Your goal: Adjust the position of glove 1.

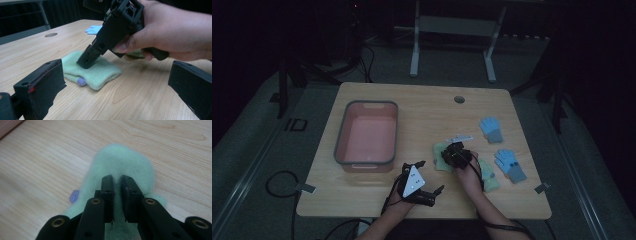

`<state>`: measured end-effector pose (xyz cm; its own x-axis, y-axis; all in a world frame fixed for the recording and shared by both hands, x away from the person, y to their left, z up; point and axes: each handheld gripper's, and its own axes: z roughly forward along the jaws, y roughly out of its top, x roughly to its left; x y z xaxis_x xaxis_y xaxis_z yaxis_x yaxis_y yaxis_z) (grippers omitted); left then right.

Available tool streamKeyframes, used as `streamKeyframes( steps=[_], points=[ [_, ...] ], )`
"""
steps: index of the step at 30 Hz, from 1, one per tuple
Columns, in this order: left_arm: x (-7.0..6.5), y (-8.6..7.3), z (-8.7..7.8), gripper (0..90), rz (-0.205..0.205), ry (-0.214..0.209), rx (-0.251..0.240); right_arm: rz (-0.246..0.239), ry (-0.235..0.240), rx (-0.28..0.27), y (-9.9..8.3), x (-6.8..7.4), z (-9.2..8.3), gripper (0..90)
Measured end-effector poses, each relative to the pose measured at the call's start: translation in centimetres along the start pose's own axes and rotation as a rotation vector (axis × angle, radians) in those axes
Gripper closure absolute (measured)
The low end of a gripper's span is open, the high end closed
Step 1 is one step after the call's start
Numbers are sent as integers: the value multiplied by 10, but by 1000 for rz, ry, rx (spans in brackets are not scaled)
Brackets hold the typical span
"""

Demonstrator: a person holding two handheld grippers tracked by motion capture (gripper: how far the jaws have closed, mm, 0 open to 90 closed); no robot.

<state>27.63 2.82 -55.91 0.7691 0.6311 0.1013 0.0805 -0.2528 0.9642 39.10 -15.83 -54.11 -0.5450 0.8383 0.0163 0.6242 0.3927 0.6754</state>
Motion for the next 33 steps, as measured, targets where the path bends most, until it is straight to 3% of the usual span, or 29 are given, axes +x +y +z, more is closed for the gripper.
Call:
streamKeyframes(
  steps=[4, 10, 13, 22, 28, 33],
  points=[
    [0, 0, 0, 5, 1, 0, 0, -4, 17, 4, 1, -1, -1, 740],
    [0, 0, 0, 4, -2, -1, -1, -51, 35, 9, 5, -4, -10, 629],
    [0, 0, 0, 4, -3, -1, -1, -62, 64, 2, 7, -12, -24, 603],
    [0, 0, 0, 4, -1, 0, 1, -126, 63, -28, 3, -37, -64, 613],
    [0, 0, 0, 4, -1, 1, 1, -136, 68, -38, -10, -55, -90, 649],
    [0, 0, 0, 4, -1, 2, 1, -176, 71, -20, -25, -66, -104, 681]
  ],
)
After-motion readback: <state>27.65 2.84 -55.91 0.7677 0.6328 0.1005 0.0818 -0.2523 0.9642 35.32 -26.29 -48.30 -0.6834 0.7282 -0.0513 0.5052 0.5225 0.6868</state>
